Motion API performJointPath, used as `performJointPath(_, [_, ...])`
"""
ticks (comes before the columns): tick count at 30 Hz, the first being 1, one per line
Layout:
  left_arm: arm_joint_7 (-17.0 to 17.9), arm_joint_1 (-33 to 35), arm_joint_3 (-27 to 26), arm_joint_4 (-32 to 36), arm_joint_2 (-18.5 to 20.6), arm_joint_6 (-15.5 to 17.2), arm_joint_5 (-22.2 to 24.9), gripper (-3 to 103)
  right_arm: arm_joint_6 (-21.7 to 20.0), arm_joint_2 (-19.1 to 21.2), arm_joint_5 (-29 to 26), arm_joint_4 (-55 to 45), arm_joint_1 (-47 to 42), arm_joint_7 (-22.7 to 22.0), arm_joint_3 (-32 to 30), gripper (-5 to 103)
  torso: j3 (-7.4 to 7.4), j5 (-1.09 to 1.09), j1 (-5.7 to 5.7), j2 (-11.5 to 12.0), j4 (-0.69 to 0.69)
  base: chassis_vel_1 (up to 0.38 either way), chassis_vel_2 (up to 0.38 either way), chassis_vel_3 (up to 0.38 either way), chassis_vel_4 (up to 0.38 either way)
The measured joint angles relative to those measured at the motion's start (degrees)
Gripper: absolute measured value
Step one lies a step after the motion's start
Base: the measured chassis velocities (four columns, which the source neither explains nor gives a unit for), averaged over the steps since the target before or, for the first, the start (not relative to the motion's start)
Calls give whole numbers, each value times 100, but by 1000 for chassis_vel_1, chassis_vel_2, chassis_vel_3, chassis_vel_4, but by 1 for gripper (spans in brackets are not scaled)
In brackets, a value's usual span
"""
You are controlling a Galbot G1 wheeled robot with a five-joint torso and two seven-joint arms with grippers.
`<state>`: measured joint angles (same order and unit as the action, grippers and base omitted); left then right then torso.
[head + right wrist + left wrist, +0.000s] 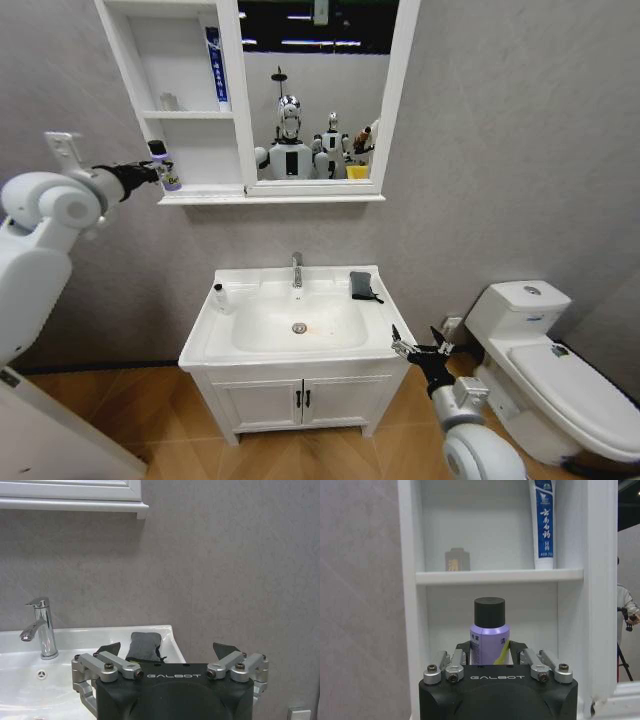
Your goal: Move facial cleanser and shampoo from washbasin to cabinet, then wipe washbasin with towel.
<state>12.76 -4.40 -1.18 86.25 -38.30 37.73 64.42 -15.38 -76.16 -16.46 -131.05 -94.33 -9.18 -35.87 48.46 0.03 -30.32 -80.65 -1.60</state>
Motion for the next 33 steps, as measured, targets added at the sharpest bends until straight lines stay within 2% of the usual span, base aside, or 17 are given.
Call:
performJointPath(1, [-120,-306,202,-396,-198,-68,-206,41,-40,2,-69,-28,-15,-24,-14,100,0,0,0,0,-1,0,0,0,0])
performJointPath(2, [-120,-306,202,-396,-198,-68,-206,41,-40,2,-69,-28,-15,-24,-14,100,0,0,0,0,-1,0,0,0,0])
performJointPath(4, [-309,-654,383,-1009,-546,-115,-536,41,-53,-8,-119,-28,-46,-38,-56,100,0,-1,0,0,0,0,0,0,0])
performJointPath(11, [-337,-867,550,-1545,-1020,-41,-750,41,-54,-12,-230,35,-69,-53,-134,100,0,-1,1,0,1,0,0,0,0])
performJointPath(13, [-218,-908,541,-1794,-1255,39,-900,41,-53,-13,-272,43,-50,-60,-147,100,0,0,1,0,0,0,0,0,0])
performJointPath(21, [161,-924,464,-2059,-1442,371,-1300,41,23,-6,-287,125,-48,-60,-158,100,-1,-2,1,0,2,0,0,0,0])
performJointPath(33, [344,-668,393,-2089,-1456,188,-1394,41,30,78,-248,178,71,-33,-107,100,-1,-2,1,-1,1,0,0,0,0])
